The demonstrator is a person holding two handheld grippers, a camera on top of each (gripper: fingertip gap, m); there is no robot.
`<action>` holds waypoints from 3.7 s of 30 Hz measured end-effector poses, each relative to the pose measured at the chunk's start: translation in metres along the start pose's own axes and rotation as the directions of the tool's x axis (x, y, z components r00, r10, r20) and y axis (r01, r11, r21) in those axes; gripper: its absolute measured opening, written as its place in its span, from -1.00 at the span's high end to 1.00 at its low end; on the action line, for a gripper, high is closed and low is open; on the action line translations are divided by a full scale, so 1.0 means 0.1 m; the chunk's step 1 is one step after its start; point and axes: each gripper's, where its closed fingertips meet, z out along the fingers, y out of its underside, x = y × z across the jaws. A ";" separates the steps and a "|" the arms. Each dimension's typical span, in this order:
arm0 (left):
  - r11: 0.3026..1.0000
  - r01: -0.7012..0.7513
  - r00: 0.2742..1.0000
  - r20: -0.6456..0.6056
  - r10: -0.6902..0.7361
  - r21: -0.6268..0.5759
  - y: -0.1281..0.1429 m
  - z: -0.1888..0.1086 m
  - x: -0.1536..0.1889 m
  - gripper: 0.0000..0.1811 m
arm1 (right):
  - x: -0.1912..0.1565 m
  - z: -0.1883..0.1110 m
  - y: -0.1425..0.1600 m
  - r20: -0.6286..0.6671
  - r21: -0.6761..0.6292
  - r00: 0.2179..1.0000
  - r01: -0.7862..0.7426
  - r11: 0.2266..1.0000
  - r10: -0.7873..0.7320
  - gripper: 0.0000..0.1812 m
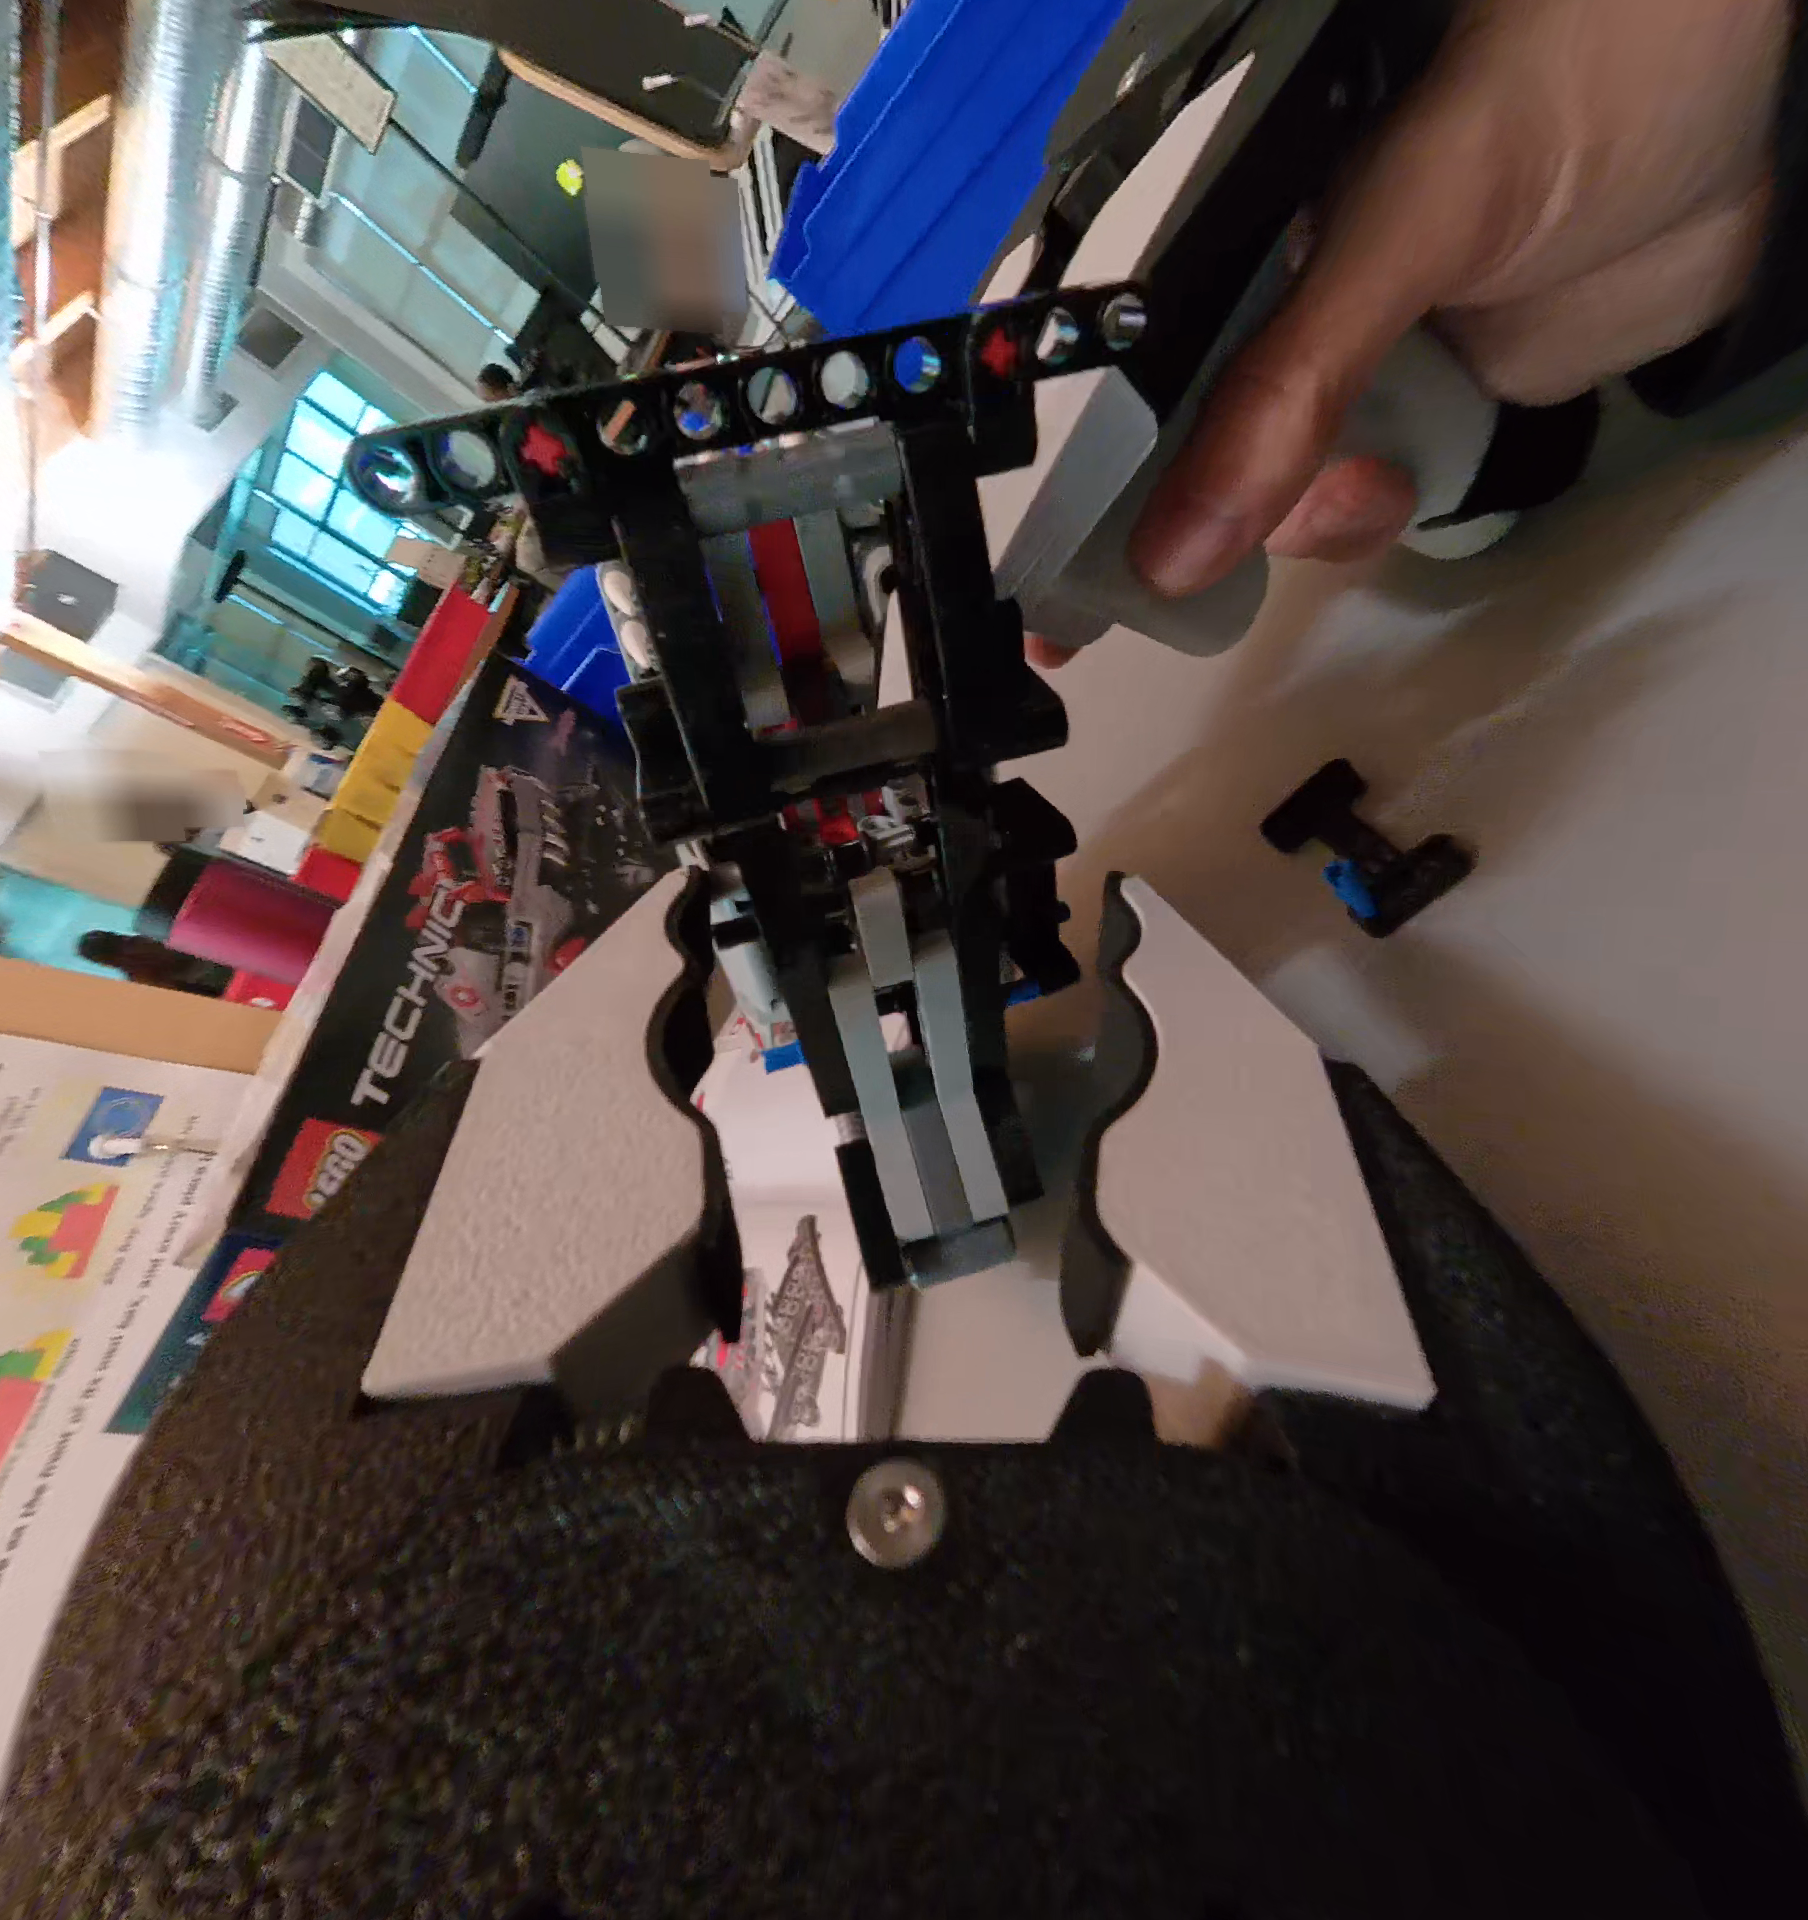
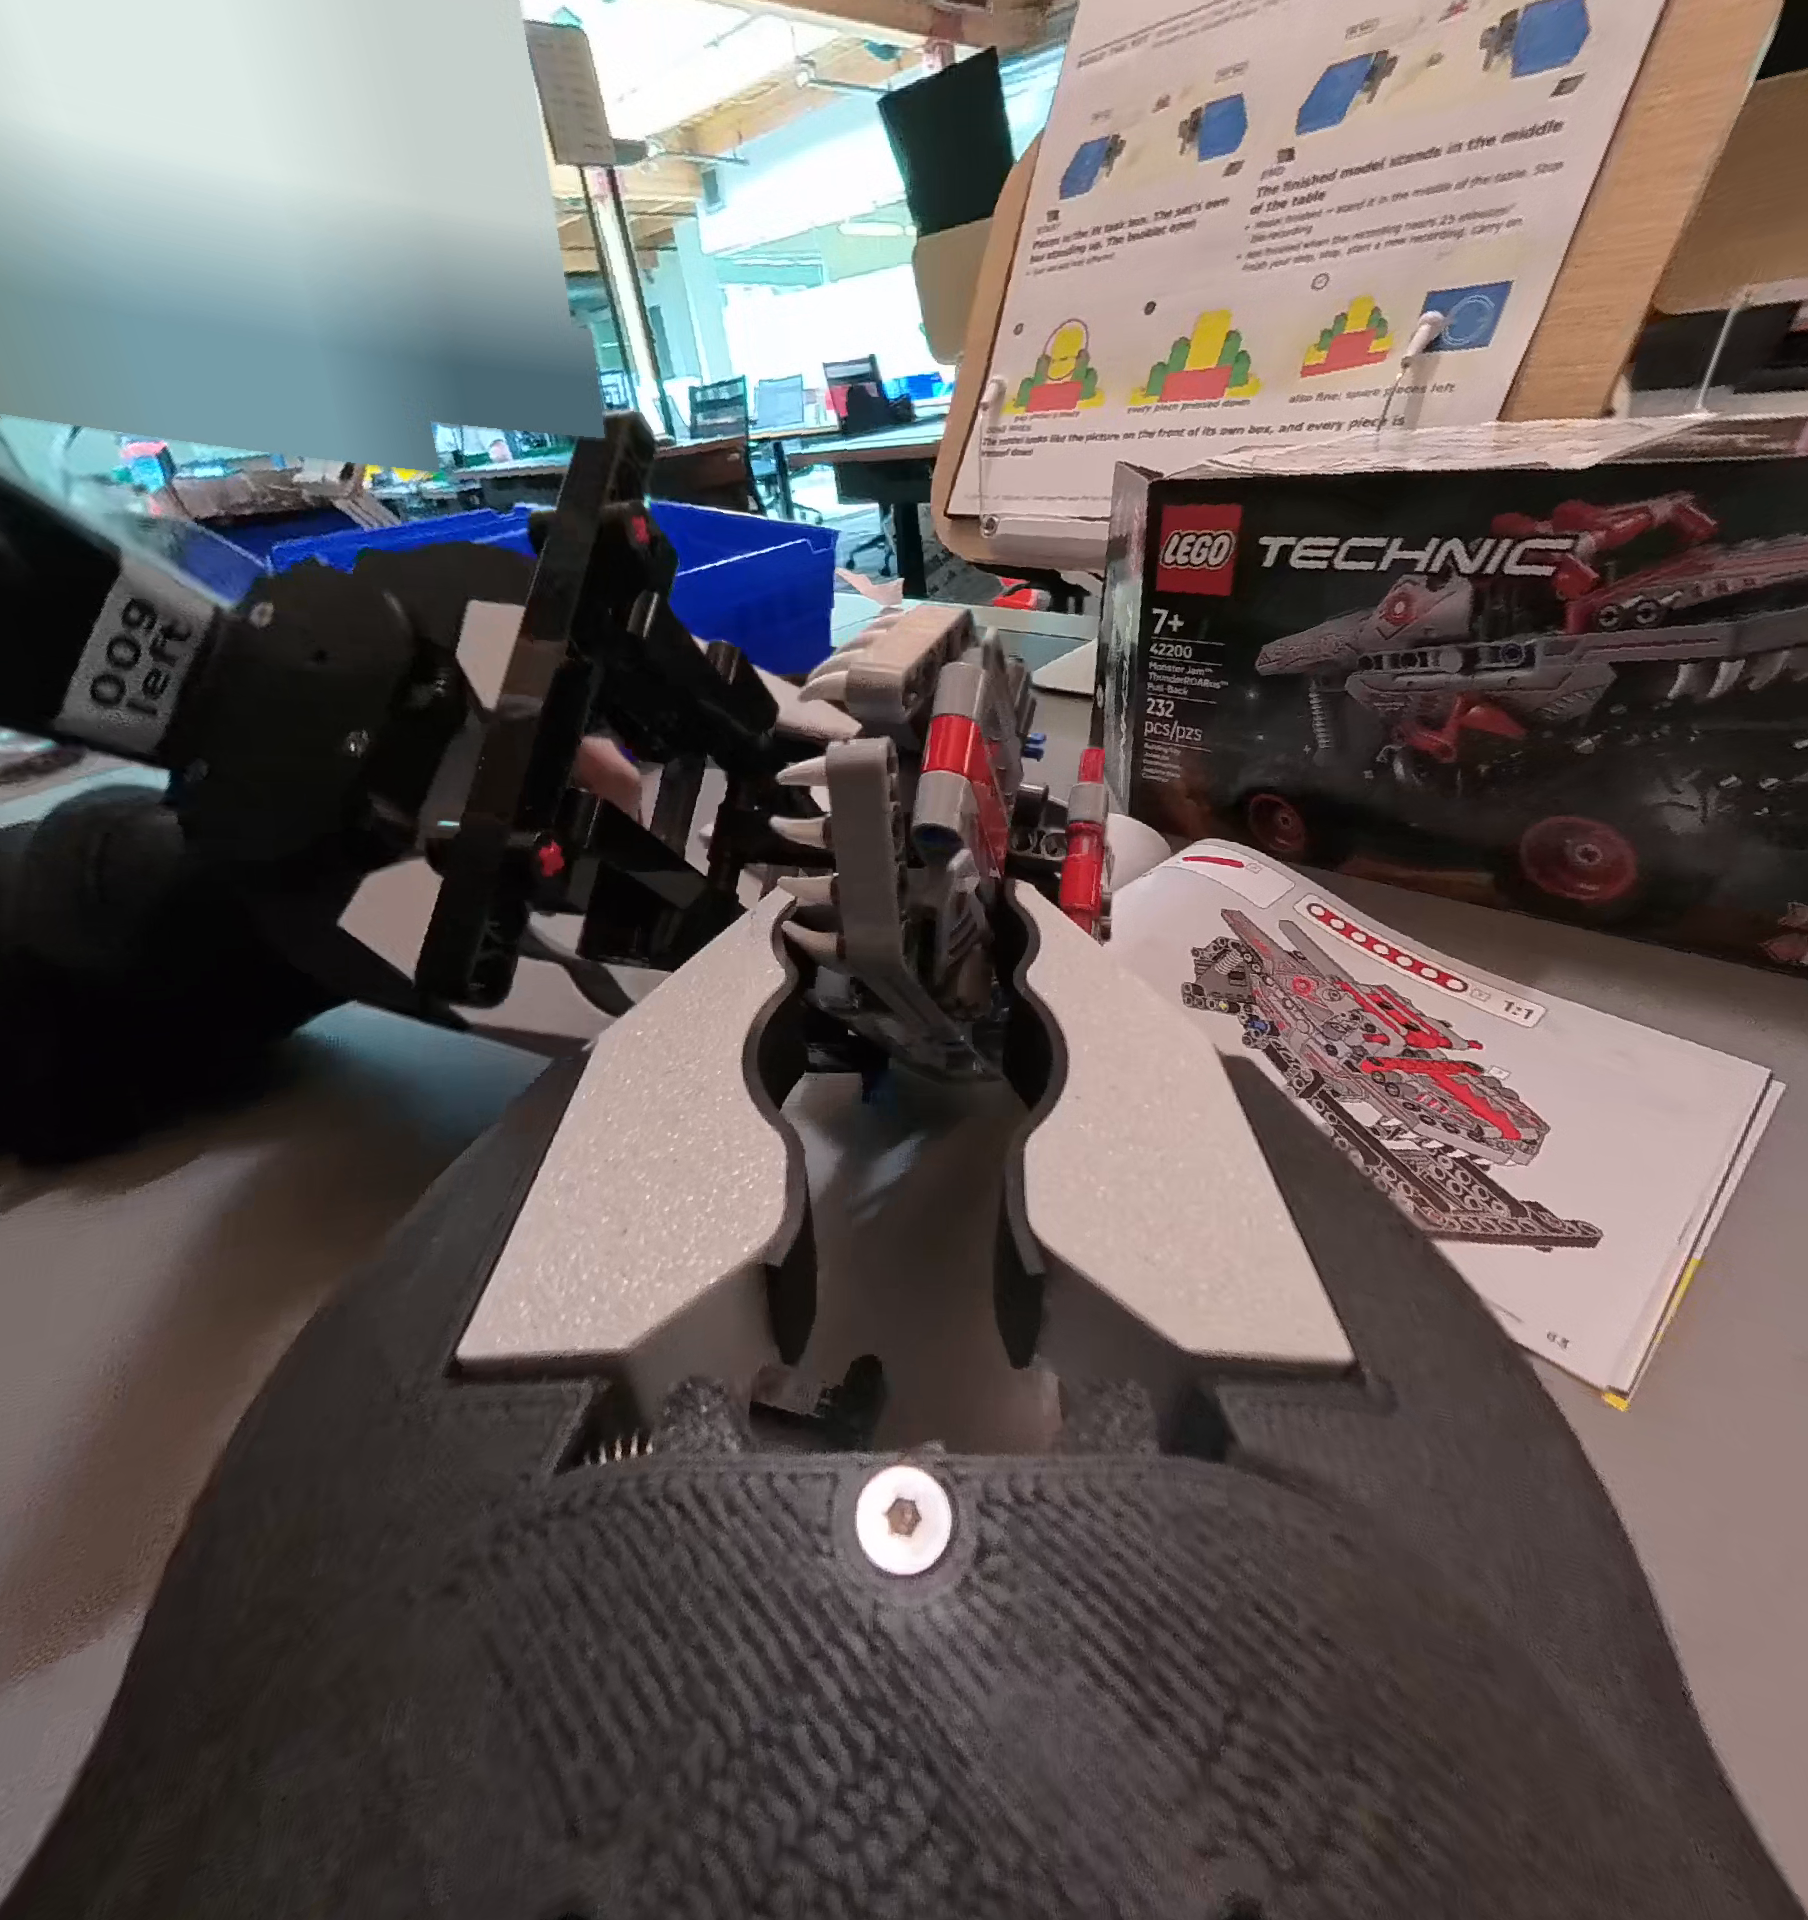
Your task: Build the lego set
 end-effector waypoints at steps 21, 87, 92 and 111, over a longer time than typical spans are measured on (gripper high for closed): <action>0.998 0.035 0.998 -0.045 -0.037 -0.052 -0.03 0.24 -0.18 0.43 | 0.35 -0.01 0.02 -0.011 0.005 0.966 -0.259 0.966 0.259 0.65; 0.990 0.071 0.997 0.043 -0.066 -0.123 -0.05 0.37 -0.15 0.25 | 0.59 -0.01 0.14 -0.059 0.002 0.881 -0.471 0.882 0.470 0.65; 0.987 0.068 0.997 0.047 -0.062 -0.145 -0.03 0.39 -0.15 0.26 | 0.60 -0.01 0.15 -0.054 0.000 0.870 -0.490 0.872 0.489 0.65; 0.948 0.240 0.970 0.086 -0.226 -0.210 -0.04 0.43 -0.18 0.26 | 0.44 -0.15 0.22 -0.196 -0.027 0.907 -0.385 0.923 0.372 -0.19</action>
